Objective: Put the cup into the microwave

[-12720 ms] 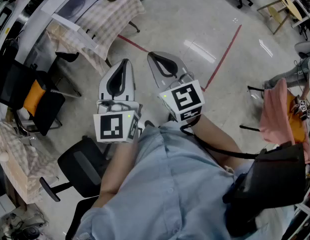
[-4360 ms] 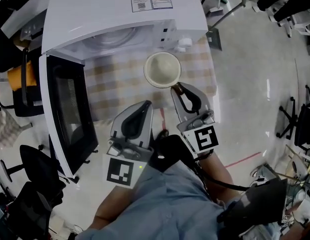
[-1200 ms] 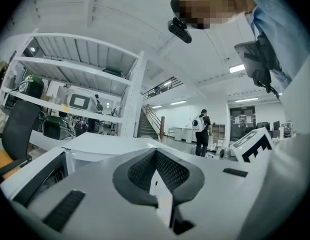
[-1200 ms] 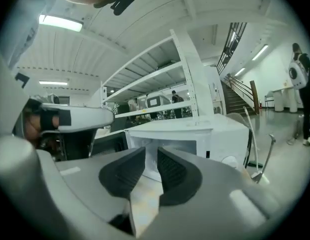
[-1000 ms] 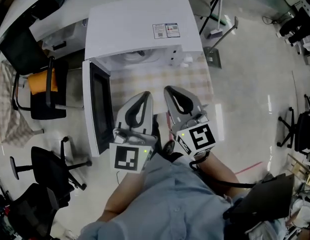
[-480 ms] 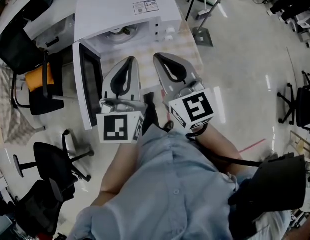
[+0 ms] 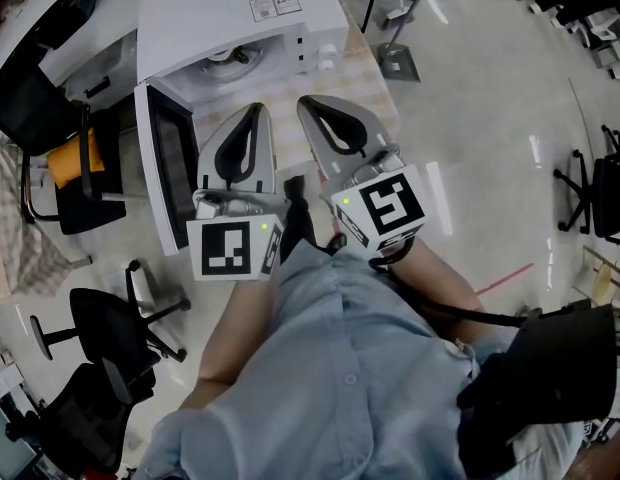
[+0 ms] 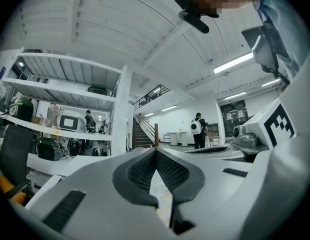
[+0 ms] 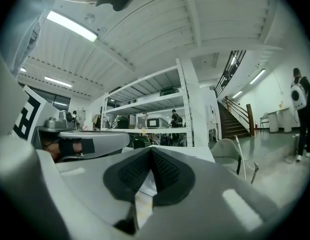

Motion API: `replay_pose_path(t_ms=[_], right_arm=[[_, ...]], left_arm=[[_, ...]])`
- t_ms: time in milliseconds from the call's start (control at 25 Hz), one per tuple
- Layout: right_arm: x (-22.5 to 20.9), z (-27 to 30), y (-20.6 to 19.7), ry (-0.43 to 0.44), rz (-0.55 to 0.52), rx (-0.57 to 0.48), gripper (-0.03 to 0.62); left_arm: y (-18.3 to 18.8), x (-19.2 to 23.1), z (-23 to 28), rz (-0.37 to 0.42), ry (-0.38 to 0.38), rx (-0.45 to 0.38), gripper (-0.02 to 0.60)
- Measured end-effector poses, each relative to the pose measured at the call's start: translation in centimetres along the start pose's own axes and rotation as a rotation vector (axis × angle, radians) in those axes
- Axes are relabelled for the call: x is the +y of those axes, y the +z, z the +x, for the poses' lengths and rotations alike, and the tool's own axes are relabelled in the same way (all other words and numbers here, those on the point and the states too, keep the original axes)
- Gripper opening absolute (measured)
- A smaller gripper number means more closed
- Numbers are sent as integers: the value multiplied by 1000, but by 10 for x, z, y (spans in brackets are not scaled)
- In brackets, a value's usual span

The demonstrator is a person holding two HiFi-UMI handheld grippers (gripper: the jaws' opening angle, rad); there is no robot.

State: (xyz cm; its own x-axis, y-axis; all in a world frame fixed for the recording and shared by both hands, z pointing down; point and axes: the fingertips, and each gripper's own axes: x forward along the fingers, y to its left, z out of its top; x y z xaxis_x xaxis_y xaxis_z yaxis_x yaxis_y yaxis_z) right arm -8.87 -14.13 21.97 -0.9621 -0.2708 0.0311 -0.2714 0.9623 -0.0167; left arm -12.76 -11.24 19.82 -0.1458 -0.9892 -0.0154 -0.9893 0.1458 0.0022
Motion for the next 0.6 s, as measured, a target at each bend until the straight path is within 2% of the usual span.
replay_pose_path(t_ms=[600], right_arm=[[-3,9,-1,9,6,-3,1]], left_arm=[[-2,5,8,2,0,8,5]])
